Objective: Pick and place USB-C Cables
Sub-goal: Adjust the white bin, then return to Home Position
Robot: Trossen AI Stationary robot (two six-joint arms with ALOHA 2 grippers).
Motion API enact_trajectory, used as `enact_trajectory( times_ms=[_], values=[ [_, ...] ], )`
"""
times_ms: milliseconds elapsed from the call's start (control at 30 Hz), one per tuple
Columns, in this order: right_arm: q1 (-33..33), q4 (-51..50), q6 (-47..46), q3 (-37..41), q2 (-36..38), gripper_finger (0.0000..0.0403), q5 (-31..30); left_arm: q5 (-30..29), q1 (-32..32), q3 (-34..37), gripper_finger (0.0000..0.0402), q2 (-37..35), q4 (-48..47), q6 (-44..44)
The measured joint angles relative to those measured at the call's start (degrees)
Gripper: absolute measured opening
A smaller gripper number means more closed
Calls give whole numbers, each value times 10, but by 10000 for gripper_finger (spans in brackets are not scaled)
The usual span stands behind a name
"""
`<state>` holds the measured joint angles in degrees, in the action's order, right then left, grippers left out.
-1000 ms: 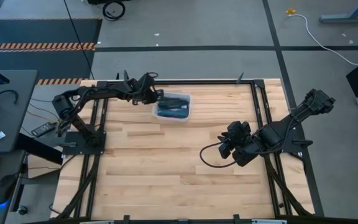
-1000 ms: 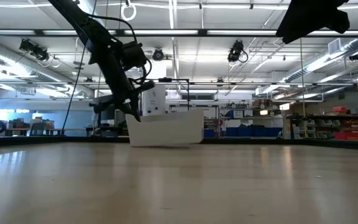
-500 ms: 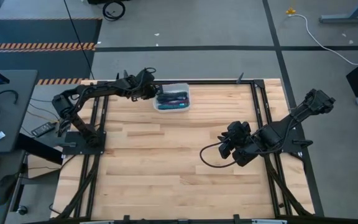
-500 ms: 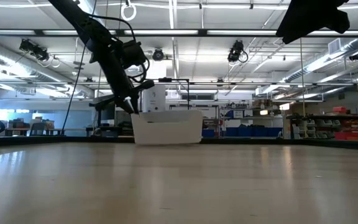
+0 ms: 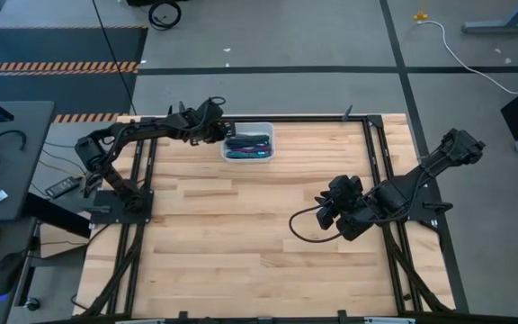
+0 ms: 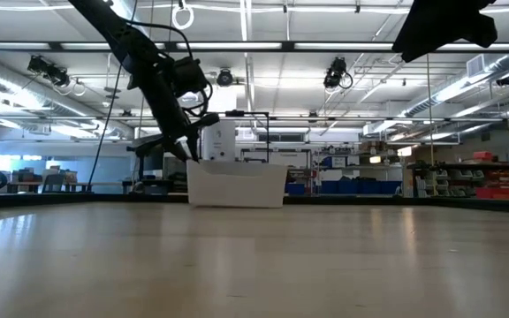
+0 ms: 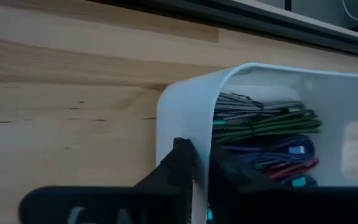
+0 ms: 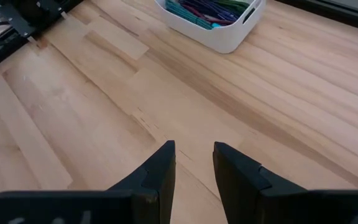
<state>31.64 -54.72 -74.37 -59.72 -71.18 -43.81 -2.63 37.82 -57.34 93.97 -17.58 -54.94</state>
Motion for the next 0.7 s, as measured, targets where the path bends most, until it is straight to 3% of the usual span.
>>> enact_trajectory(
  times_ms=[233,400,700],
  values=[
    [0,0,0,0,0,113,2,11,-1,0,92,-1,3,-14],
    [5,2,0,0,10,114,27,71,6,-13,127,-11,0,1],
    [50,33,82,0,99,113,30,134,-10,-49,162,-91,-24,46]
  ],
)
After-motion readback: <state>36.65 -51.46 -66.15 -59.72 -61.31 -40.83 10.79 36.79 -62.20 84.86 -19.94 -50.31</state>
